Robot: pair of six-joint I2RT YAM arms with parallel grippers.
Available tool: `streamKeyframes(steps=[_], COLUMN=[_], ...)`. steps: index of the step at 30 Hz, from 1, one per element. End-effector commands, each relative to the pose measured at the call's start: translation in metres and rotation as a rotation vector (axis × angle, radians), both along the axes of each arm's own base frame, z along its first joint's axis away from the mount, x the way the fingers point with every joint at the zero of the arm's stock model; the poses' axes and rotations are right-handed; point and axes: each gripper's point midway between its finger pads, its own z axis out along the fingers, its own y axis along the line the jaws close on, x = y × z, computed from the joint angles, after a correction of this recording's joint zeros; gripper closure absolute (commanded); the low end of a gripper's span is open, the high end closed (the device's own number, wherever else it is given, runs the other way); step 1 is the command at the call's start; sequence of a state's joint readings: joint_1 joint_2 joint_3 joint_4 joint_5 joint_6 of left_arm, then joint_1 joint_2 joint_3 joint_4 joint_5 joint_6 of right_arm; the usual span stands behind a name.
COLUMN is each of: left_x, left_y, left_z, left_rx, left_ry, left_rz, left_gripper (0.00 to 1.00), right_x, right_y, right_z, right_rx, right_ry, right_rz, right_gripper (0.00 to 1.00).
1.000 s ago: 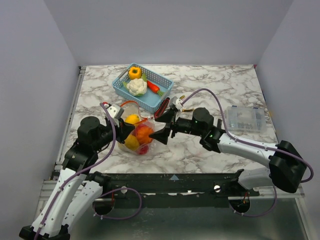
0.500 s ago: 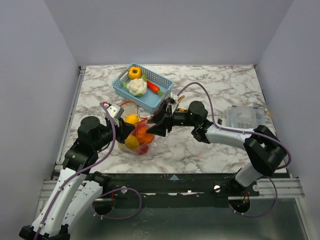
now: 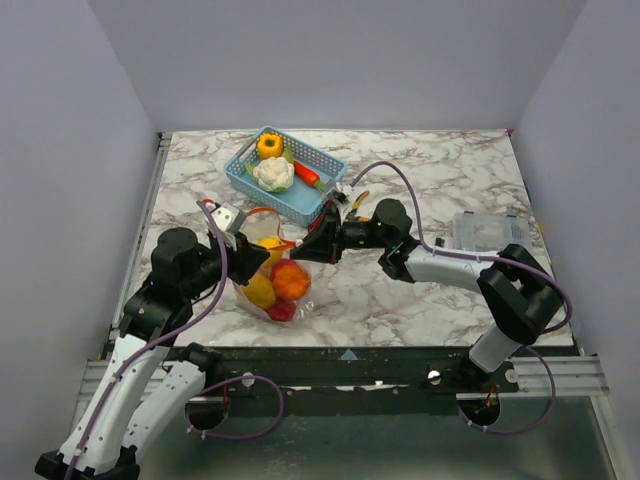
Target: Place the food in the zip-top bag and seal the zipper
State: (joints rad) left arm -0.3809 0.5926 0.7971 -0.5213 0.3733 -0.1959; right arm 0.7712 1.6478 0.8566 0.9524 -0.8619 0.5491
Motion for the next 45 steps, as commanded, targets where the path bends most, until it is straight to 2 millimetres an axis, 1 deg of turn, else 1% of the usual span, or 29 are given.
streamKeyframes(steps=[1,3,4,5,8,9,12,15,17,18,23,25,29,32,33,37,41,45], left_x=[0.000,-0.003,-0.006,-0.009,-0.019,-0.020,-0.014,-0.007,-0.007,-0.008,-0.008,-0.009,-0.008,-0.007,-0.006,-0.005,-0.001,0.004], left_y=[0.000,-0.006,-0.011,-0.017,-0.034,-0.038,-0.043,-0.047,-0.052,-0.055,-0.065,-0.069,-0.071,-0.070,-0.070,-0.067,-0.066,-0.065], left_z=[0.040,0.052,0.060,0.066,0.086,0.091,0.102,0.106,0.105,0.101,0.081,0.075,0.067,0.061,0.059,0.047,0.042,0.036], left_rx=[-0.033,-0.053,-0.069,-0.084,-0.119,-0.125,-0.127,-0.111,-0.101,-0.093,-0.083,-0.090,-0.091,-0.087,-0.086,-0.071,-0.061,-0.048], left_ry=[-0.050,-0.059,-0.069,-0.076,-0.116,-0.132,-0.174,-0.186,-0.167,-0.139,-0.032,0.005,0.027,0.034,0.039,0.055,0.065,0.080], left_rz=[0.006,-0.034,-0.068,-0.106,-0.241,-0.268,-0.293,-0.308,-0.354,-0.379,-0.459,-0.491,-0.500,-0.490,-0.488,-0.463,-0.440,-0.422], left_gripper=[0.72,0.57,0.52,0.49,0.46,0.45,0.42,0.41,0.46,0.48,0.51,0.55,0.61,0.71,0.73,0.74,0.64,0.63], right_x=[-0.004,-0.002,-0.001,0.001,0.002,0.001,0.001,-0.001,-0.003,-0.004,-0.007,-0.009,-0.010,-0.010,-0.011,-0.013,-0.015,-0.015], right_y=[0.001,0.001,0.001,0.000,0.000,0.000,0.001,0.001,0.001,0.000,-0.003,-0.004,-0.005,-0.006,-0.006,-0.007,-0.007,-0.007], right_z=[0.029,0.035,0.036,0.039,0.050,0.050,0.051,0.053,0.055,0.055,0.053,0.052,0.053,0.052,0.052,0.052,0.051,0.051], right_rx=[0.013,-0.004,-0.018,-0.029,-0.051,-0.064,-0.091,-0.102,-0.099,-0.099,-0.118,-0.120,-0.122,-0.125,-0.124,-0.125,-0.126,-0.126], right_ry=[-0.097,-0.127,-0.135,-0.151,-0.194,-0.199,-0.219,-0.219,-0.218,-0.218,-0.213,-0.214,-0.213,-0.213,-0.215,-0.211,-0.208,-0.206], right_rz=[0.027,0.021,0.019,0.016,0.029,0.039,0.063,0.097,0.113,0.116,0.132,0.135,0.135,0.135,0.137,0.148,0.160,0.166], right_gripper=[1.00,1.00,1.00,1.00,1.00,1.00,1.00,1.00,1.00,1.00,1.00,1.00,1.00,1.00,1.00,1.00,1.00,1.00])
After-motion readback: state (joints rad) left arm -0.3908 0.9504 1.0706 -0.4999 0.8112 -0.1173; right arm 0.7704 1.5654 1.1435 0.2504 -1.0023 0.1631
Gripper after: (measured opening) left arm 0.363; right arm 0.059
